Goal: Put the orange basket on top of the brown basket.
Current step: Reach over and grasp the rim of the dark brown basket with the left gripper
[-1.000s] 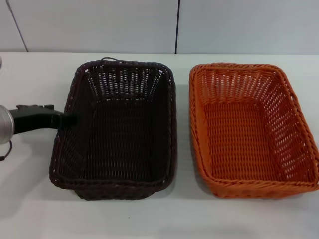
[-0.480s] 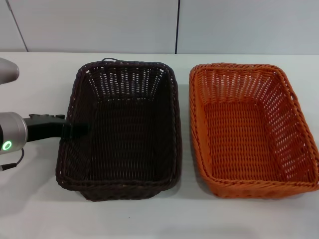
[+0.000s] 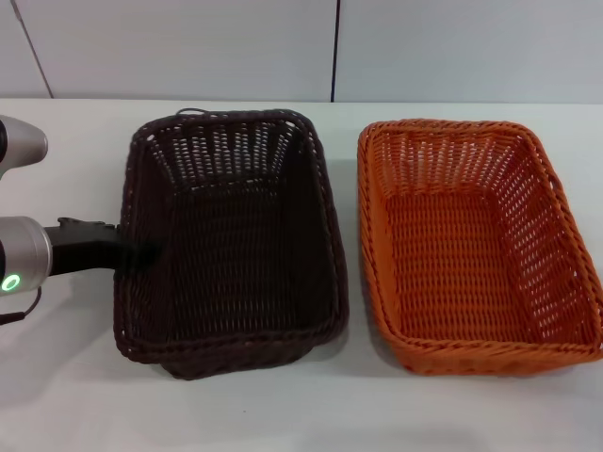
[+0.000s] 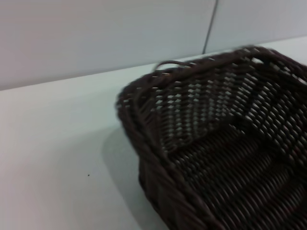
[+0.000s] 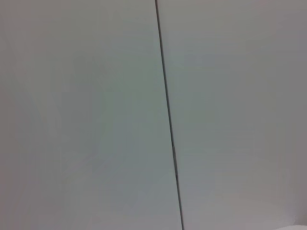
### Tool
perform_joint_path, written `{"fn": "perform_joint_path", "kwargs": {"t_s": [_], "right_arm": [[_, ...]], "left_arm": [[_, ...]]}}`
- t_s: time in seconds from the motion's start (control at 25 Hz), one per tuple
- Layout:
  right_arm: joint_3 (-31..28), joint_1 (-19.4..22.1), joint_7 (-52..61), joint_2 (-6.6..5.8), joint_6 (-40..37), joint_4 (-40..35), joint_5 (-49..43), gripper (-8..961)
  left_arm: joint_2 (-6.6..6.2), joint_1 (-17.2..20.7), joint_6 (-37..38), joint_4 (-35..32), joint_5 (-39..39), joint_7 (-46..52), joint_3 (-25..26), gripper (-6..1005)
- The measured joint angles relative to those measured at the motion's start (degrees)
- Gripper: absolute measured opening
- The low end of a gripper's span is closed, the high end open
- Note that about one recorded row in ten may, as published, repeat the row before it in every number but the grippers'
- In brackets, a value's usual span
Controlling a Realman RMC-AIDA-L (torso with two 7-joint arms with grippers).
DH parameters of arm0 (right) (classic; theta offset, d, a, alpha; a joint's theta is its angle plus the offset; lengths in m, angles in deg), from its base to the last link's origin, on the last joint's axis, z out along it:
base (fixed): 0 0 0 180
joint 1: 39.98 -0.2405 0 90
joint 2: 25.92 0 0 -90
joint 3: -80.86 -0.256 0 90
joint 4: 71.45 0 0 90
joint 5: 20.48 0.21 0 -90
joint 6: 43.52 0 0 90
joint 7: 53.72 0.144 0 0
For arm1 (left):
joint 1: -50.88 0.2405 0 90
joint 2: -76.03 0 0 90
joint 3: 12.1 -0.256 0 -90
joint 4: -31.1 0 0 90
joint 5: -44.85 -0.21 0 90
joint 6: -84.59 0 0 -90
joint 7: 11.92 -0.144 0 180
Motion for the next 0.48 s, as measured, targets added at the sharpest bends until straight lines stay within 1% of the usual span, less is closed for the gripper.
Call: {"fn": "perform_joint_path", "kwargs": {"t_s": [0.12, 0.28, 0.36, 0.4, 0.48], "right_arm": [[0.1, 0.3, -0.1, 0.01, 0.1, -0.1, -0.3, 722], [0.1, 0.3, -0.1, 0.08, 0.1, -0.1, -0.7, 722], [0.1, 0.4, -0.1, 0.08, 0.2, 0.1, -0.8, 722], [0.1, 0.4, -0.1, 0.08, 0.2, 0.1, -0.8, 722], [0.1, 0.4, -0.1, 0.08, 0.5, 0.2, -0.8, 721]], "left_arm": [[0.0, -0.3, -1.9, 0.1, 0.1, -2.0, 1.2, 449], [0.02, -0.4, -2.6, 0.2, 0.1, -3.5, 1.7, 386], [0.03, -0.4, -4.3, 1.3, 0.1, -6.0, 2.2, 354], [0.03, -0.4, -4.3, 1.3, 0.1, -6.0, 2.2, 353], [-0.02, -0.5, -8.2, 4.5, 0.3, -9.9, 5.0, 351]]}}
